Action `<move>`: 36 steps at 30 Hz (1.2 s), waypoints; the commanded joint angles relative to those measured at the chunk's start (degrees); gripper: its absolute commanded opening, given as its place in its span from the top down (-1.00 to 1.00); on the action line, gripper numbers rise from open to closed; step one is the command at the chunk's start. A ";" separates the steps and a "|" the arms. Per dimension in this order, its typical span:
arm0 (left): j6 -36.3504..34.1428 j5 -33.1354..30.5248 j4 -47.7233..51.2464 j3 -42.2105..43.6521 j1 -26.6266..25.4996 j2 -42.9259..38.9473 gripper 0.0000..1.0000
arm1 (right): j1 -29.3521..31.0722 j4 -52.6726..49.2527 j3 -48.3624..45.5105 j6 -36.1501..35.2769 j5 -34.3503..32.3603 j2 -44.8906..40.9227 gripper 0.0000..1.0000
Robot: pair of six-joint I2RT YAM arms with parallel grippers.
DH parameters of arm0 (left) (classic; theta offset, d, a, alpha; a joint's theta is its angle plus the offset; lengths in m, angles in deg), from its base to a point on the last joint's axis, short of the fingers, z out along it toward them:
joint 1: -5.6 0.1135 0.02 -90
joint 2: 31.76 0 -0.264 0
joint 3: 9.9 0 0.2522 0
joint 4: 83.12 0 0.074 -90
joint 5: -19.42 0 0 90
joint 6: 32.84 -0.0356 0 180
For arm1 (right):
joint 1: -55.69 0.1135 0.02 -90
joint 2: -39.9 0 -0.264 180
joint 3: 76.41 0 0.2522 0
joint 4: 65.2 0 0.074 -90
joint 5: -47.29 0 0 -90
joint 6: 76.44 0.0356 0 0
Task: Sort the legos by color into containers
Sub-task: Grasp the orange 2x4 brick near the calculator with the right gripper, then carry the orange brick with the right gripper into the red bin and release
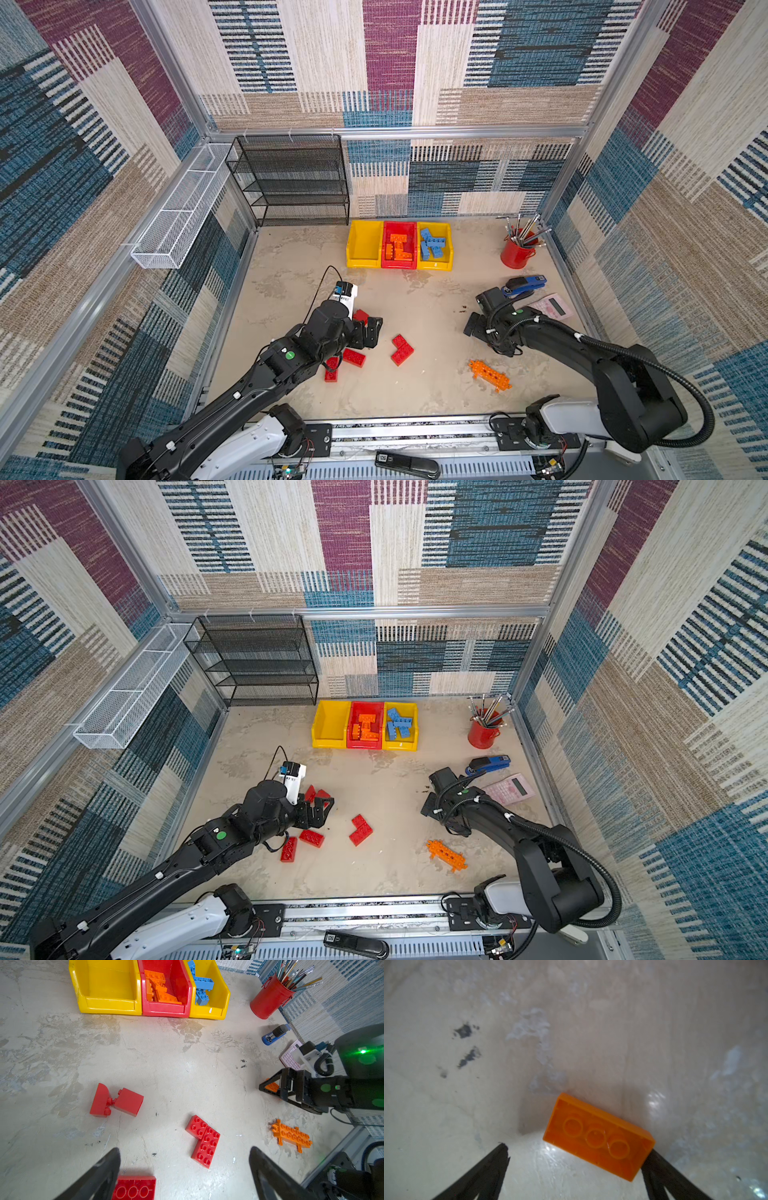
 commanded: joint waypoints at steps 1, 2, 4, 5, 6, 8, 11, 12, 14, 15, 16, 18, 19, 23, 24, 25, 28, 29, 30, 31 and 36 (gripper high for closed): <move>1.04 -1.67 1.17 0.15 0.01 -0.56 -0.94 | 0.02 6.48 1.99 -4.89 2.78 2.86 -0.99; 1.14 -1.87 1.35 0.05 -0.03 -0.71 -0.94 | 0.02 6.68 2.91 -5.33 2.52 3.96 -0.99; 1.34 -2.06 1.64 -0.03 -0.02 -0.89 -0.94 | 0.02 5.90 5.21 -6.18 1.55 6.78 -0.99; 1.48 -2.17 1.76 -0.18 -0.03 -0.89 -0.94 | 0.02 5.29 6.19 -6.31 1.01 7.99 -0.99; 1.55 -2.17 2.00 -0.29 -0.02 -0.89 -0.94 | 0.02 4.99 6.83 -6.64 0.21 8.96 -0.99; 1.75 -2.33 2.04 -0.42 0.00 -0.72 -0.94 | 0.02 5.35 7.32 -7.20 -0.65 10.01 -0.98; 1.98 -2.25 2.38 -0.78 0.01 -0.28 -0.94 | 0.02 5.43 7.72 -8.06 -1.07 11.05 -0.86; 2.06 -2.03 2.58 -0.91 0.01 -0.18 -0.94 | 0.02 5.13 8.07 -8.61 -0.55 11.40 -0.82; 2.18 -1.64 2.87 -0.99 0.03 -0.04 -0.94 | 0.02 4.69 7.98 -9.46 0.03 11.46 -0.78; 2.20 -1.55 2.96 -0.95 -0.04 -0.14 -0.94 | 0.02 4.43 7.85 -9.95 0.24 11.16 -0.78; 2.18 -1.45 3.00 -0.91 -0.03 -0.11 -0.94 | 0.02 4.17 7.58 -10.40 0.40 10.78 -0.78; 2.25 -1.41 3.07 -0.87 -0.04 -0.28 -0.94 | 0.01 3.36 7.44 -11.50 0.63 9.87 -0.79; 2.19 -1.37 3.29 -0.82 -0.01 -0.26 -0.94 | 0.02 3.11 7.33 -12.11 0.77 9.63 -0.78; 2.27 -0.99 3.48 -0.66 -0.02 -0.57 -0.94 | 0.02 2.04 7.19 -13.99 1.21 9.61 -0.78; 2.38 -0.72 3.41 -0.57 -0.03 -0.54 -0.94 | 0.00 1.90 7.07 -14.29 0.99 9.78 -0.77; 2.44 -0.50 3.43 -0.47 -0.02 -0.62 -0.94 | 0.02 1.82 7.01 -14.59 0.88 10.02 -0.73; 2.88 0.35 3.57 -0.08 -0.03 -0.91 -0.94 | 0.02 2.13 6.70 -15.14 0.98 10.56 -0.60; 3.04 0.54 3.66 0.10 -0.12 -1.08 -0.94 | 0.02 2.22 6.74 -15.37 1.06 10.62 -0.54; 3.27 0.66 3.77 0.30 -0.12 -1.20 -0.94 | 0.02 2.24 6.87 -15.53 1.20 10.91 -0.46; 3.36 0.75 3.78 0.48 -0.08 -1.36 -0.94 | 0.02 2.22 6.83 -15.71 1.21 11.01 -0.44; 4.05 0.75 4.02 1.03 -0.27 -2.40 -0.94 | 0.00 1.74 7.11 -16.78 0.81 10.93 -0.20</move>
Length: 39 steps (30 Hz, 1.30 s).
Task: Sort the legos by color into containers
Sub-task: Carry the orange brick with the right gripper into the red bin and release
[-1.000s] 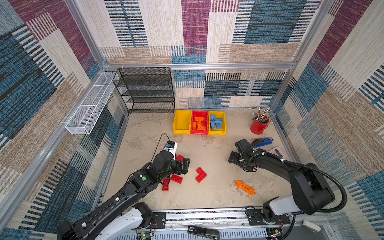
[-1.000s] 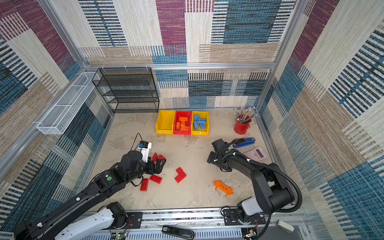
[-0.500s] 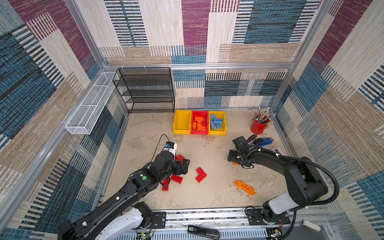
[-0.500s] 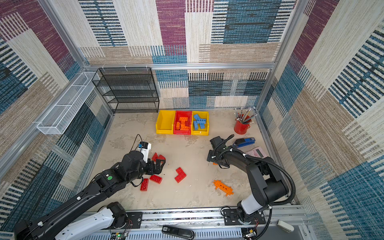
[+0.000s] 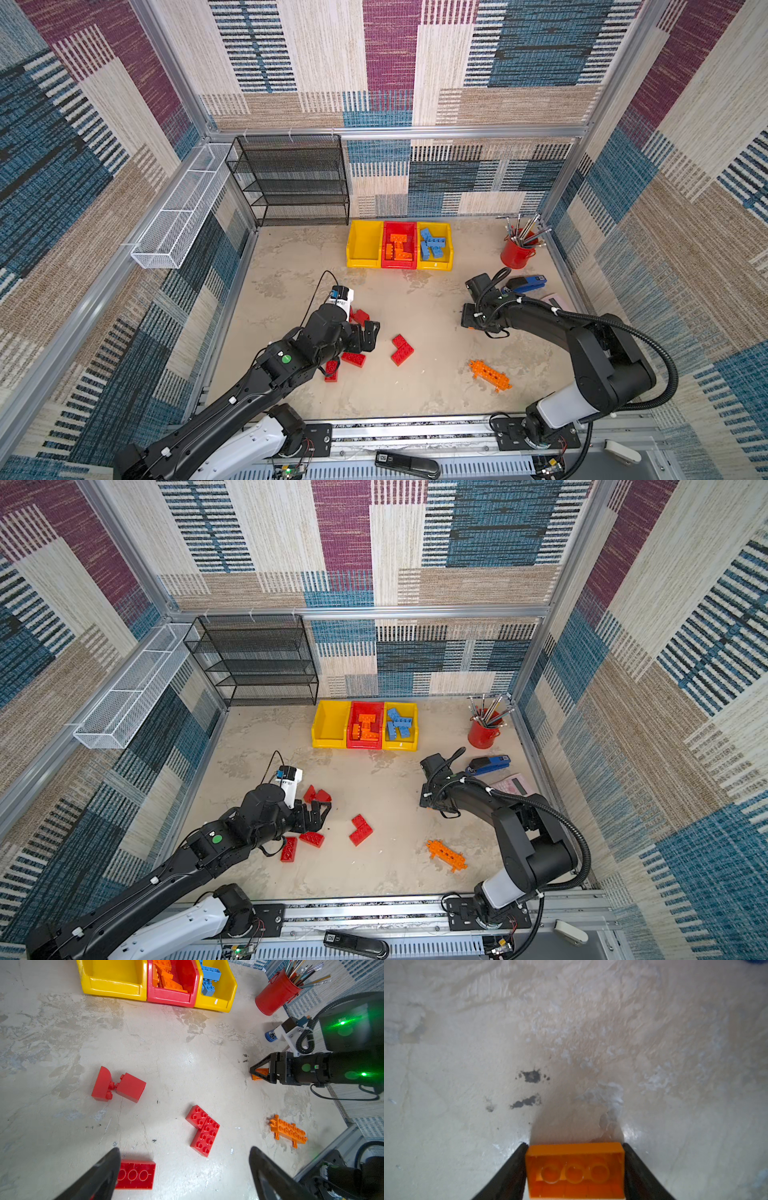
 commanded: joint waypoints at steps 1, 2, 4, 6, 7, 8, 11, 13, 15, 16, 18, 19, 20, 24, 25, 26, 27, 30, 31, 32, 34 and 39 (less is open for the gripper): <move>0.84 0.09 0.90 0.31 -0.02 -0.45 -0.94 | 0.08 -2.50 0.12 -1.07 2.49 0.37 -0.19; 0.89 0.00 0.96 0.29 -0.03 -0.58 -0.94 | 0.15 -2.78 0.53 -1.25 2.51 0.14 -0.18; 1.02 -0.04 0.89 0.39 -0.10 -0.53 -0.94 | 0.32 -3.35 1.82 -1.46 2.78 -0.72 -0.17; 1.04 0.04 0.51 0.66 -0.10 -0.47 -0.94 | 0.84 -4.01 4.22 -1.90 3.25 -1.38 -0.17; 0.91 -0.07 0.35 0.74 -0.08 -0.40 -0.95 | 1.15 -4.28 5.71 -2.06 3.45 -1.49 -0.17; 0.81 -0.20 0.34 0.68 -0.09 -0.22 -0.95 | 1.48 -4.40 7.60 -2.50 3.85 -1.37 -0.16; 0.26 -1.08 0.39 0.09 -0.01 0.90 -0.99 | 3.27 -3.68 14.96 -3.97 4.74 0.63 -0.16; -0.26 -1.27 0.35 -0.80 0.06 2.12 -1.00 | 4.46 -3.01 21.04 -5.33 4.87 3.50 -0.16; -0.65 -1.37 0.17 -1.81 0.16 3.58 -0.99 | 5.46 -0.79 26.24 -7.31 5.16 6.45 -0.16; -0.85 -1.45 0.15 -2.51 0.24 4.62 -0.99 | 5.68 0.60 29.02 -8.25 5.69 8.32 -0.16; -1.23 -1.86 0.00 -3.62 0.40 6.38 -0.99 | 5.91 3.49 33.72 -10.48 7.37 12.14 -0.16; -1.41 -2.19 -0.02 -4.05 0.55 7.10 -0.99 | 6.02 4.69 35.88 -11.47 7.90 14.08 -0.16; -1.52 -2.45 -0.02 -4.55 0.59 7.74 -0.99 | 6.03 5.66 38.01 -12.42 8.22 16.09 -0.16; -2.02 -3.73 1.09 -6.61 1.23 8.97 -0.99 | 6.04 11.09 44.44 -15.96 10.48 23.18 -0.15; -2.04 -3.98 1.27 -6.93 1.34 9.00 -0.99 | 6.04 12.42 45.48 -16.62 11.04 24.52 -0.15; -2.04 -4.17 1.38 -7.15 1.54 8.98 -0.99 | 6.04 13.58 45.95 -17.21 11.25 25.81 -0.15; -1.95 -4.39 1.57 -7.33 1.81 8.89 -0.99 | 6.04 14.70 47.76 -17.90 11.42 27.30 -0.16; -1.86 -4.70 1.75 -7.81 2.47 9.10 -1.00 | 6.04 16.36 51.67 -19.49 12.01 31.40 -0.16; -1.87 -4.70 1.76 -8.01 2.53 9.21 -1.00 | 6.05 16.60 52.92 -19.91 12.17 32.57 -0.16; -1.91 -4.79 1.96 -8.25 2.75 9.59 -1.00 | 6.04 16.61 54.40 -20.14 12.41 33.80 -0.16; -1.78 -4.87 2.44 -8.77 2.87 10.19 -1.00 | 6.06 15.98 57.41 -20.62 12.91 35.82 -0.17; -1.77 -4.74 2.71 -9.19 3.05 10.70 -1.00 | 6.12 13.14 65.22 -21.15 12.63 41.76 -0.26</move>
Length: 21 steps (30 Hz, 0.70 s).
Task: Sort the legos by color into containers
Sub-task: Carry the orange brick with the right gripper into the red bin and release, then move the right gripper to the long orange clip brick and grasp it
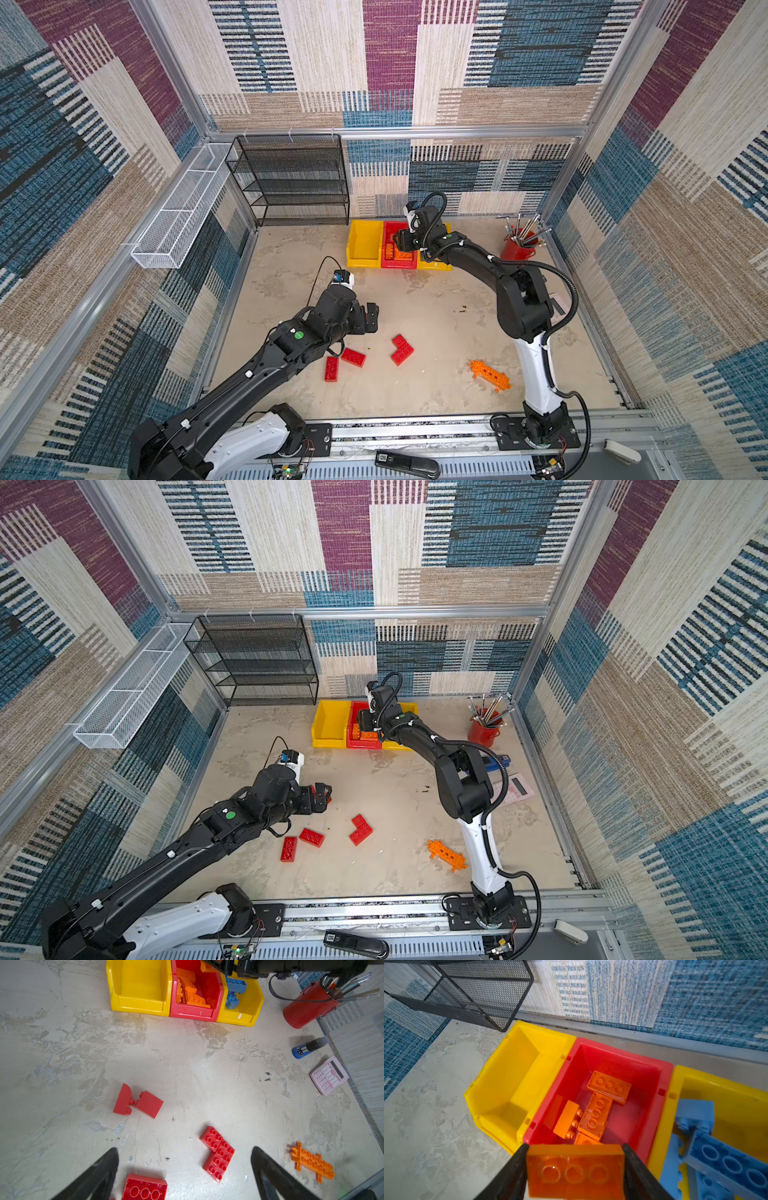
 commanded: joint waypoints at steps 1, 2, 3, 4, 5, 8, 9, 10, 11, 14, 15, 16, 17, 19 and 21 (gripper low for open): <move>-1.34 -0.35 0.64 -0.68 0.18 0.08 -1.00 | 0.04 -0.54 4.53 -1.30 -0.02 3.10 -0.31; -1.38 -0.34 0.74 -0.77 0.15 0.04 -1.00 | 0.05 -1.21 6.25 -1.38 -0.25 4.25 -0.37; -1.38 -0.35 0.86 -0.78 0.24 -0.13 -1.00 | 0.04 -1.96 8.29 -1.62 -0.39 5.56 -0.45; -1.46 -0.31 1.09 -0.82 0.22 -0.21 -1.00 | 0.00 -3.12 10.46 -1.78 -0.52 6.82 -0.53; -1.43 -0.34 1.26 -0.86 0.22 -0.44 -1.00 | 0.05 -4.45 12.90 -1.83 -0.67 8.11 -0.59; -1.31 -0.28 1.88 -0.57 0.31 -1.56 -1.00 | 0.06 -9.33 19.09 -1.91 -1.14 10.34 -0.71; -1.21 -0.07 1.89 -0.27 0.31 -2.17 -1.00 | 0.12 -10.05 19.20 -1.83 -1.25 9.77 -0.77; -0.99 -0.15 2.03 -0.04 0.31 -2.69 -0.99 | 0.18 -10.54 18.60 -1.87 -1.56 8.62 -0.82; -0.52 -0.71 2.38 0.23 0.31 -3.13 -0.98 | 0.32 -11.23 17.46 -1.87 -1.83 7.09 -0.85; -0.07 -1.13 2.82 1.46 0.31 -5.02 -0.98 | 1.14 -14.08 10.41 -0.74 -5.80 0.06 -0.85; -0.22 -0.28 2.29 2.18 0.31 -5.76 -0.98 | 1.60 -15.38 6.34 0.47 -8.08 -3.32 -0.86; -0.15 0.68 1.86 2.79 0.31 -6.29 -0.98 | 2.00 -17.12 2.44 2.14 -10.44 -6.35 -0.86; 0.06 1.77 1.30 3.39 0.32 -6.81 -0.98 | 2.30 -19.15 -1.73 4.16 -12.89 -9.34 -0.86; 0.74 4.32 -0.30 5.03 0.31 -7.93 -0.98 | 3.07 -22.30 -12.74 9.02 -16.57 -16.89 -0.86; 1.39 6.84 -2.41 7.04 0.22 -8.94 -0.98 | 4.10 -25.29 -23.93 14.94 -19.01 -24.98 -0.86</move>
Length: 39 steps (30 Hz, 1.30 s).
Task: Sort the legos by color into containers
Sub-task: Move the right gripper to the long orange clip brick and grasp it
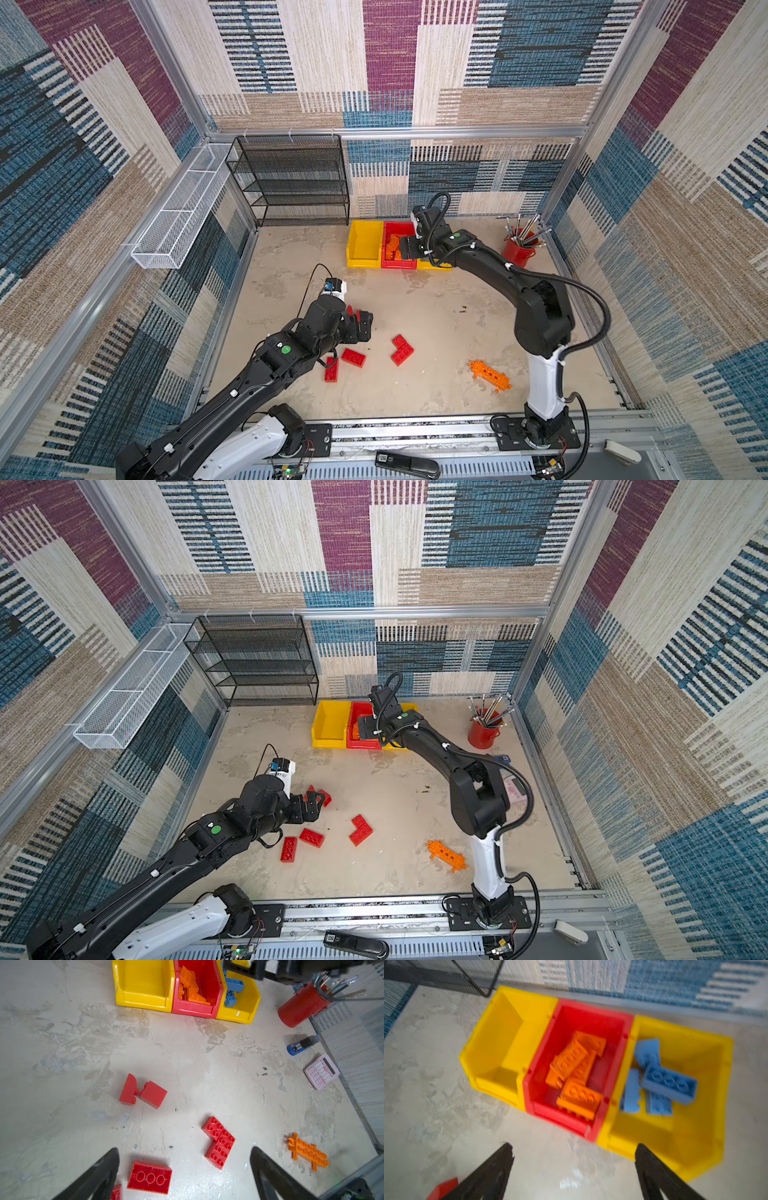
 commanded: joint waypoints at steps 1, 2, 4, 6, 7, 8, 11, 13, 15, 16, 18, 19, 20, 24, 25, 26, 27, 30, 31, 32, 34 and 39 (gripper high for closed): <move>1.30 5.37 -4.55 2.38 -0.04 -1.21 -0.98 | 1.22 -9.35 -13.88 12.33 -7.78 -10.24 -0.85; 1.53 6.29 -5.30 3.10 -0.04 -1.54 -0.98 | 1.94 -10.99 -17.99 15.30 -7.98 -13.73 -0.86; 1.63 8.20 -6.54 4.08 -0.13 -1.64 -0.98 | 3.43 -15.69 -24.23 21.03 -9.44 -20.04 -0.86; 1.49 9.85 -7.69 4.83 -0.21 -1.46 -0.98 | 4.21 -21.18 -28.26 26.41 -10.64 -24.89 -0.87; 1.46 10.54 -8.21 5.10 -0.19 -1.34 -0.97 | 4.21 -22.98 -30.01 28.10 -9.71 -26.74 -0.88; 1.38 11.21 -8.68 5.30 -0.20 -1.23 -0.98 | 4.31 -24.37 -31.82 29.44 -8.40 -28.22 -0.89; 1.33 12.60 -9.48 5.48 -0.31 -0.99 -0.97 | 5.44 -27.30 -37.18 33.72 -5.23 -31.78 -0.99; 1.37 12.85 -9.90 5.82 -0.34 -1.31 -0.98 | 6.78 -29.66 -38.98 36.85 -5.15 -33.34 -0.99; 1.30 12.97 -10.36 6.42 -0.37 -1.78 -0.97 | 7.21 -31.33 -39.51 39.53 -5.51 -34.66 -0.99; 1.26 12.95 -10.47 6.61 -0.39 -1.98 -0.98 | 7.29 -32.00 -39.34 40.37 -5.84 -34.93 -0.99; 0.93 13.13 -10.34 6.78 -0.33 -1.95 -0.98 | 7.30 -32.82 -39.38 41.20 -5.91 -34.80 -0.99; 0.76 13.19 -10.17 6.73 -0.39 -1.95 -0.98 | 7.26 -32.88 -39.89 41.31 -5.62 -34.42 -0.99; 0.62 13.40 -10.04 6.79 -0.39 -1.99 -0.98 | 7.29 -32.64 -40.75 41.32 -4.62 -34.01 -0.99; 0.65 13.39 -9.97 7.90 -0.39 -2.97 -0.98 | 8.92 -33.22 -44.02 43.03 -1.90 -31.93 -0.99; 0.66 13.36 -10.02 8.28 -0.39 -3.37 -0.97 | 9.29 -33.63 -44.43 43.68 -1.67 -31.58 -0.99; 0.83 13.37 -10.10 8.62 -0.32 -3.65 -0.98 | 9.54 -33.91 -44.75 44.16 -1.30 -31.39 -0.99; 0.91 13.40 -10.20 8.90 -0.38 -3.96 -0.98 | 9.73 -34.01 -44.89 44.53 -0.99 -31.35 -0.99; 0.90 13.96 -10.47 9.14 -0.39 -4.14 -0.98 | 9.98 -33.92 -44.98 45.76 -0.26 -31.52 -0.99; 0.98 14.22 -10.60 9.14 -0.37 -4.14 -0.98 | 10.06 -33.92 -45.17 46.05 -0.10 -31.56 -0.99; 0.95 14.45 -10.80 9.17 -0.39 -4.14 -0.98 | 10.09 -33.80 -45.54 46.34 0.17 -31.59 -0.99; 1.10 14.85 -11.18 9.34 -0.38 -4.19 -0.98 | 10.10 -32.83 -47.29 46.72 1.35 -31.97 -0.99; 1.35 16.09 -11.59 9.78 -0.39 -4.42 -0.98 | 10.10 -25.42 -52.94 48.08 5.09 -35.15 -0.99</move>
